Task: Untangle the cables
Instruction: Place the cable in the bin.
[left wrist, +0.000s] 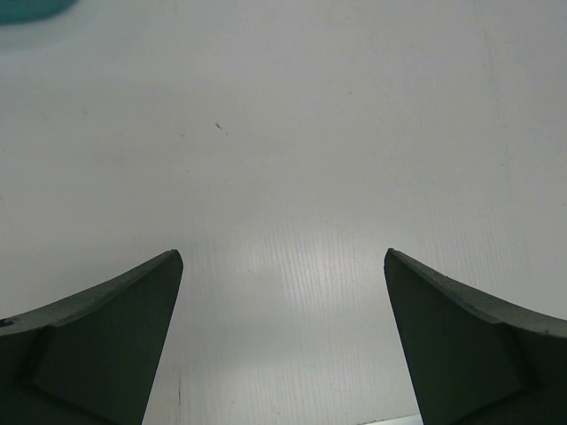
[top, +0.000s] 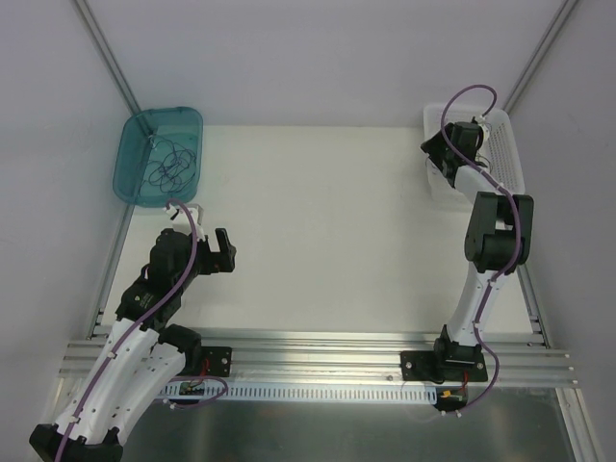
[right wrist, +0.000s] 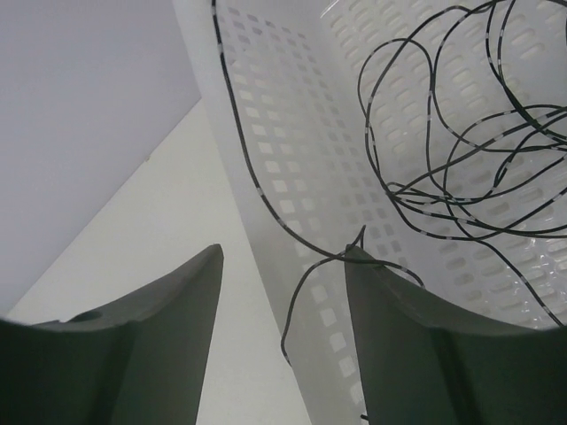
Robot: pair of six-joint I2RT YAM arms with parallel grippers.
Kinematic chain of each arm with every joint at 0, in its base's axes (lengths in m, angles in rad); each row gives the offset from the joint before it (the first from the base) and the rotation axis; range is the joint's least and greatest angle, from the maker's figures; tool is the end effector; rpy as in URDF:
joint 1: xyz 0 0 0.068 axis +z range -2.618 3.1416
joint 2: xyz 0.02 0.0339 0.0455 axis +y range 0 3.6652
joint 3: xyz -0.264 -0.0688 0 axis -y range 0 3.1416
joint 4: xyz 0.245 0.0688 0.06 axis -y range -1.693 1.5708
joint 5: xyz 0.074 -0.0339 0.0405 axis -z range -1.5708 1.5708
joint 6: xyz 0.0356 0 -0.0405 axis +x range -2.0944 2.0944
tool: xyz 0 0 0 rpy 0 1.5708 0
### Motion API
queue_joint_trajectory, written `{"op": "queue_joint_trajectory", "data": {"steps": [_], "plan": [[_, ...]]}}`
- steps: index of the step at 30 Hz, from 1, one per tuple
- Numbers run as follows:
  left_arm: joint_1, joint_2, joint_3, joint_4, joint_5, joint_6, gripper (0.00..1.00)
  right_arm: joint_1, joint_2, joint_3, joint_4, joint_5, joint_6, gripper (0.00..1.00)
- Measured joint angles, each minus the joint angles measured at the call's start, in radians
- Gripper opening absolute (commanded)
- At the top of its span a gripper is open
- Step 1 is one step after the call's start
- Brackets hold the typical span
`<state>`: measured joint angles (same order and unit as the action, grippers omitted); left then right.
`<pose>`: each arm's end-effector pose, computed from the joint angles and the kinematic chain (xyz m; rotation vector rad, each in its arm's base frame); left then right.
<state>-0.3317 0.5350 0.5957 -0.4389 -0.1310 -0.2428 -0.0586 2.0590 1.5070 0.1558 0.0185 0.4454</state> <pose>0.1295 -0.0397 0.2825 -0.0001 1.9540 -0.2526 0.4841 -0.0291 0.2270 0.5040 1.9089 0.2347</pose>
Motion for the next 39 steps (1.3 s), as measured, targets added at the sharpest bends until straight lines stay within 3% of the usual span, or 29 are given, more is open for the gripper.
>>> {"op": "queue_joint_trajectory", "data": {"steps": [7, 16, 22, 27, 39], "plan": [[0.0, 0.0, 0.0, 0.0, 0.0, 0.0, 0.99, -0.007, -0.005, 0.0, 0.018, -0.046, -0.001, 0.59], [0.0, 0.0, 0.0, 0.0, 0.001, 0.0, 0.99, -0.01, -0.005, 0.0, 0.033, -0.08, -0.005, 0.4], [0.0, 0.0, -0.001, 0.0, 0.001, 0.0, 0.99, -0.01, -0.005, 0.0, 0.038, -0.084, -0.011, 0.22], [0.0, 0.001, -0.002, 0.0, 0.001, 0.0, 0.99, -0.01, -0.005, 0.0, 0.042, -0.084, -0.019, 0.02], [0.0, 0.002, -0.003, 0.0, 0.002, 0.0, 0.99, -0.023, -0.067, 0.0, 0.051, -0.184, 0.014, 0.01]]}}
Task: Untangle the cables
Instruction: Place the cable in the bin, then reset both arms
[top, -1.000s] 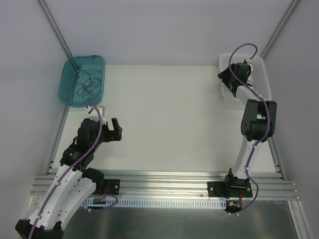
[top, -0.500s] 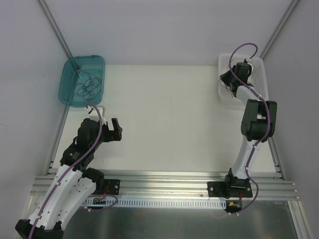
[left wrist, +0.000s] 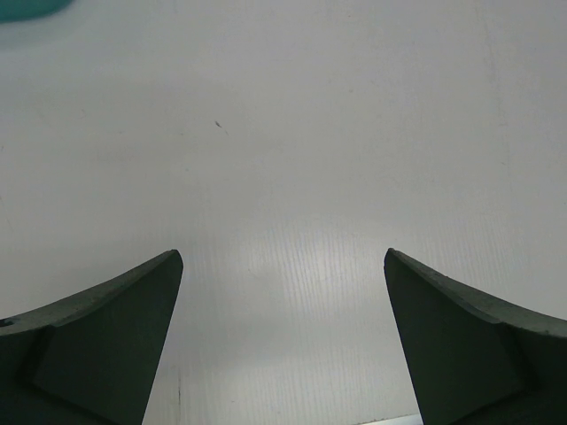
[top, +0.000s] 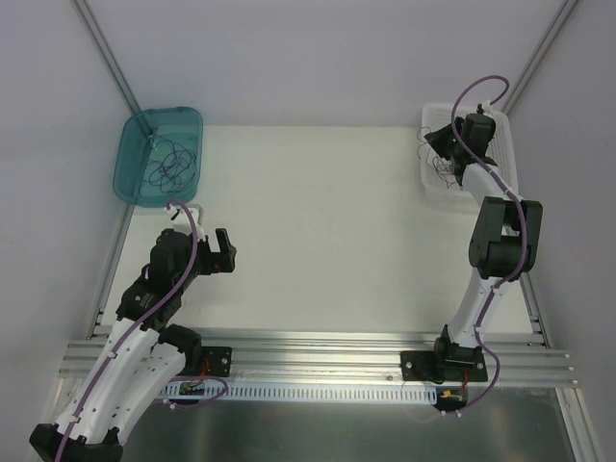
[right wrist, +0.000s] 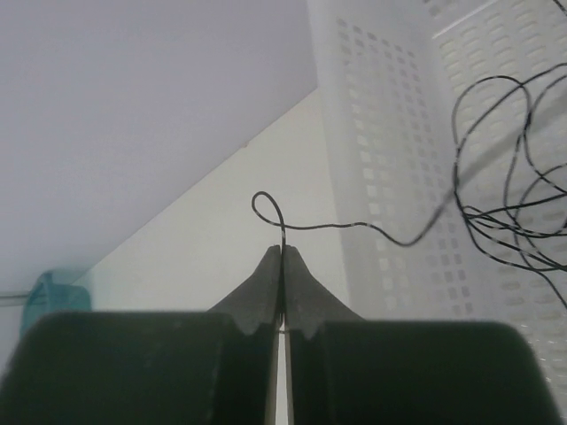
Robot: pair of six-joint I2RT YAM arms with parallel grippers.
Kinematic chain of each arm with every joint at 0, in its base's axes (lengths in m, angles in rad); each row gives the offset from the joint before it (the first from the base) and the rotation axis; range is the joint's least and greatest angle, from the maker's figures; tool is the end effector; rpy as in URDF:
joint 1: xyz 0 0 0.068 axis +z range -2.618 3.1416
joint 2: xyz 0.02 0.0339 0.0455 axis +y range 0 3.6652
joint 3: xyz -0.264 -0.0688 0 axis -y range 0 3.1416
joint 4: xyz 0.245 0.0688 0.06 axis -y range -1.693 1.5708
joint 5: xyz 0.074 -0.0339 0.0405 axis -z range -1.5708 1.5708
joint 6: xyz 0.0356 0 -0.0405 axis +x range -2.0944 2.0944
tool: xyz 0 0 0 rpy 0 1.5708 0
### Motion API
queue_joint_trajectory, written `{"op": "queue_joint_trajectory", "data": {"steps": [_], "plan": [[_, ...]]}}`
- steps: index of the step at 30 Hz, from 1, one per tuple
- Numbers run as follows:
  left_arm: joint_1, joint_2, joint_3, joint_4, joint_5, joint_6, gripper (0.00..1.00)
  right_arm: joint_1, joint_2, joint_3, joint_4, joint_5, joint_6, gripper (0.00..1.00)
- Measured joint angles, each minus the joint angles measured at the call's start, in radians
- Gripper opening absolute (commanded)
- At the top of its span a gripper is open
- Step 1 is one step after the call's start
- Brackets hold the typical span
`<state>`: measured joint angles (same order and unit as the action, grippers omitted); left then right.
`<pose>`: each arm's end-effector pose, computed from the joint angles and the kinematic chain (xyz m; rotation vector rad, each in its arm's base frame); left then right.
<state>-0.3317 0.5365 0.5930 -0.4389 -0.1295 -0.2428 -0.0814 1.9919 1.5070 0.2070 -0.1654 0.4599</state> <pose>0.1298 -0.0399 0.2814 0.0013 1.9583 -0.2528 0.4765 -0.0330 0.2634 0.3855 1.8250 0.4158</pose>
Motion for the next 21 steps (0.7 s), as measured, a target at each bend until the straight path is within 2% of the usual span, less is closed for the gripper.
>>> {"op": "queue_joint_trajectory", "data": {"steps": [9, 15, 18, 21], "plan": [[0.0, 0.0, -0.001, 0.0, 0.0, 0.0, 0.99, -0.032, -0.006, 0.002, 0.14, -0.169, 0.115, 0.01], [0.0, 0.0, -0.001, 0.0, 0.005, 0.0, 0.99, -0.1, -0.058, 0.0, 0.082, -0.135, 0.076, 0.05], [0.0, 0.0, -0.001, 0.0, 0.009, 0.0, 0.99, -0.13, -0.097, 0.003, -0.006, -0.058, 0.01, 0.14], [0.0, -0.001, -0.001, 0.0, 0.01, 0.0, 0.99, -0.156, -0.092, 0.015, -0.08, -0.043, -0.012, 0.37]]}}
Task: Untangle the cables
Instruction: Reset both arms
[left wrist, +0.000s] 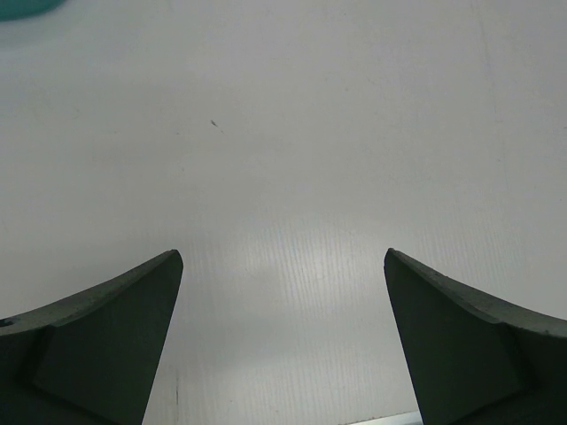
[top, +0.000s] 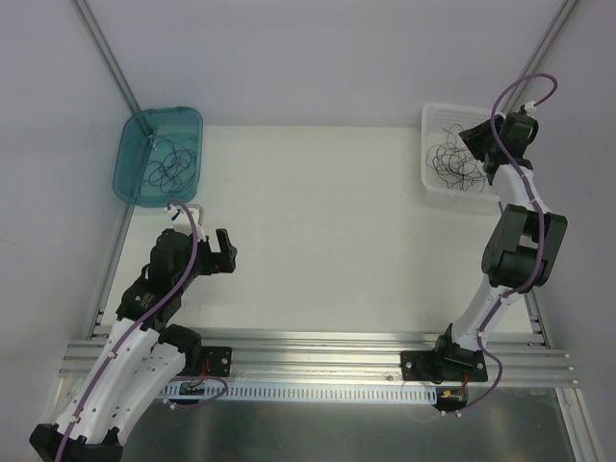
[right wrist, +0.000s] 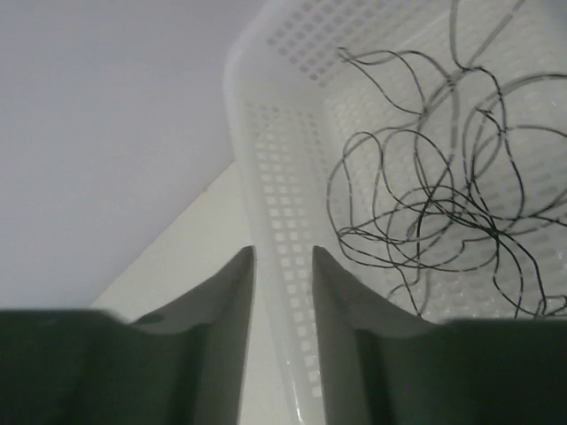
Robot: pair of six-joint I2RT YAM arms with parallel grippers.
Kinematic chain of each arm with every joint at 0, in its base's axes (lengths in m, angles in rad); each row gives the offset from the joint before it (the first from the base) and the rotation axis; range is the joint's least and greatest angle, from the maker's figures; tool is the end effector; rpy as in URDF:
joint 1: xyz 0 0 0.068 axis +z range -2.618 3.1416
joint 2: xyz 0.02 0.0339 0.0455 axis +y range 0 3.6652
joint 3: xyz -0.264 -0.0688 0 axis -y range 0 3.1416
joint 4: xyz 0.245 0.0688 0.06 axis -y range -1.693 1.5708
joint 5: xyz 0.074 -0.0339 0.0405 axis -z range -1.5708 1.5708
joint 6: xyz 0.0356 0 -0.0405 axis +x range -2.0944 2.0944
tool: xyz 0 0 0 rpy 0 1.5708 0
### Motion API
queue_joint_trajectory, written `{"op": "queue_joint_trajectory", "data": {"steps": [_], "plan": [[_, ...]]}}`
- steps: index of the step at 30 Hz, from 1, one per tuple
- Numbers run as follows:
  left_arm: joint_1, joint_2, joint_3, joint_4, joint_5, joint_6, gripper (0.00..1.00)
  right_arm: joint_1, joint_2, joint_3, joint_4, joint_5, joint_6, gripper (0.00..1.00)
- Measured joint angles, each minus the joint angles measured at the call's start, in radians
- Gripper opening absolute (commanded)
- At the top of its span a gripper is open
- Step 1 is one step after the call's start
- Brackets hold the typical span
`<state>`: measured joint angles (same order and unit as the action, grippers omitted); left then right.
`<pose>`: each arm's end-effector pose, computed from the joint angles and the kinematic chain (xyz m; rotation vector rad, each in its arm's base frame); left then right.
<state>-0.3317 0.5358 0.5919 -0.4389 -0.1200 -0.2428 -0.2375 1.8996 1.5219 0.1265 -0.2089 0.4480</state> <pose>0.1297 -0.0402 0.2811 0.0076 1.9598 -0.2619 0.4493 -0.1012 0.3017 0.4732 1.7673 0.3387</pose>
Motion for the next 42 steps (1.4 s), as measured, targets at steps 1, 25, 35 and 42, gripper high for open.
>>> {"op": "queue_joint_trajectory", "data": {"steps": [1, 25, 35, 42], "plan": [[0.0, -0.001, 0.0, 0.0, 0.0, 0.0, 0.99, -0.006, 0.006, 0.0, -0.025, -0.001, -0.001, 0.5], [0.0, -0.36, 0.228, -0.16, 0.006, -0.011, 0.99, -0.008, -1.065, -0.023, -0.933, 0.298, -0.352, 0.97], [0.0, -0.533, 0.386, -0.411, -0.15, -0.012, 0.99, 0.218, -1.7, -0.27, -1.111, 0.33, -0.385, 0.97], [0.0, -0.533, 0.486, -0.589, -0.227, -0.039, 0.99, 0.255, -1.894, -0.362, -1.209, 0.354, -0.442, 0.97]]}}
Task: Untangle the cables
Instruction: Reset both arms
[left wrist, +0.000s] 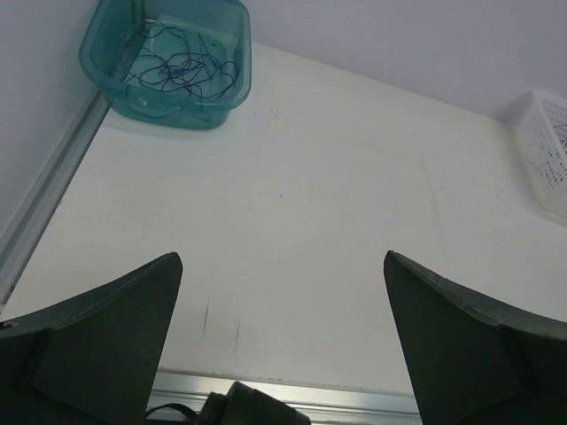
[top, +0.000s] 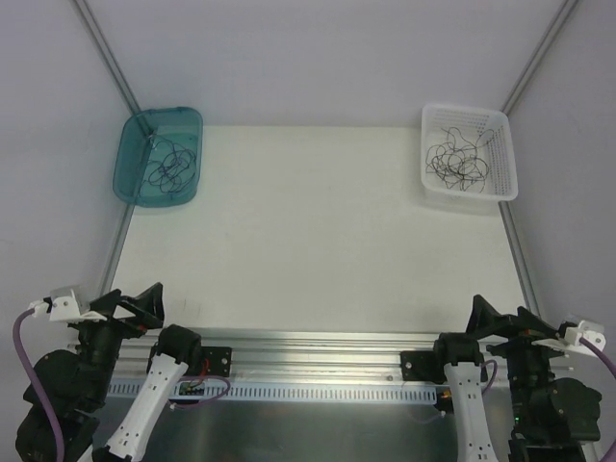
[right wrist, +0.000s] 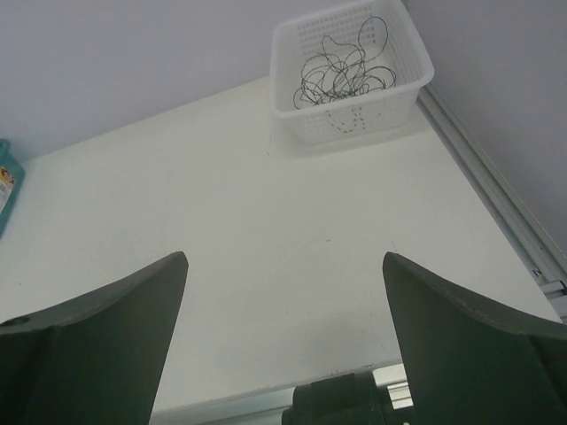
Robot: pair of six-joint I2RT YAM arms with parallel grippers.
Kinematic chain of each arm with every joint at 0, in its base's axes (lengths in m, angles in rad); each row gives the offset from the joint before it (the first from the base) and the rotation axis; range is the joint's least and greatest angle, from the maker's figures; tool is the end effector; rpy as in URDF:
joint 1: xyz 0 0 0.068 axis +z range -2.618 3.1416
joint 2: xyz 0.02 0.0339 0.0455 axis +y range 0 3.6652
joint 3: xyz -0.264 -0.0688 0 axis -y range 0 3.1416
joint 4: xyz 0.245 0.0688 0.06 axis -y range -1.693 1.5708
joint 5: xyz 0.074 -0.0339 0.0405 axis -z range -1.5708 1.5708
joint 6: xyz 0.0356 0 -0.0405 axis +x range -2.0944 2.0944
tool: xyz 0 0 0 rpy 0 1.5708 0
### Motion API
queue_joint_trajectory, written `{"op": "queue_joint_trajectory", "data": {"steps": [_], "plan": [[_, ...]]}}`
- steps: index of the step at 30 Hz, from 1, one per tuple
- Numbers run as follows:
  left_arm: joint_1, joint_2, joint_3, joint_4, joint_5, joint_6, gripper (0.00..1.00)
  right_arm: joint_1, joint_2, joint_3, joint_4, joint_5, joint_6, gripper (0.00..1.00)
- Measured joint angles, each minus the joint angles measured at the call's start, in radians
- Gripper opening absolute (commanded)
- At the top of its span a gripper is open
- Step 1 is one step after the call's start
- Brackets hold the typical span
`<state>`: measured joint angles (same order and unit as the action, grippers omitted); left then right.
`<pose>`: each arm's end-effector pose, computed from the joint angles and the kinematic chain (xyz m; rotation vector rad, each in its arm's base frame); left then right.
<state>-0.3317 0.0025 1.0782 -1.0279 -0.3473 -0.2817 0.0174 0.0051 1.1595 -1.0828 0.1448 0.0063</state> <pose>-0.0651 0.0352 0.3634 -0.2392 1.5113 -0.2249 -0.0907 -0.0067 0.3710 0.1083 1.4967 -0.0895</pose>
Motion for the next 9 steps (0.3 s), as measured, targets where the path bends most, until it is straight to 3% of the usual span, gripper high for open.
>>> {"op": "queue_joint_trajectory", "data": {"steps": [9], "plan": [[0.0, 0.0, 0.019, -0.066, -0.038, -0.018, 0.99, 0.009, 0.0, -0.021, -0.042, 0.036, -0.031, 0.97]]}}
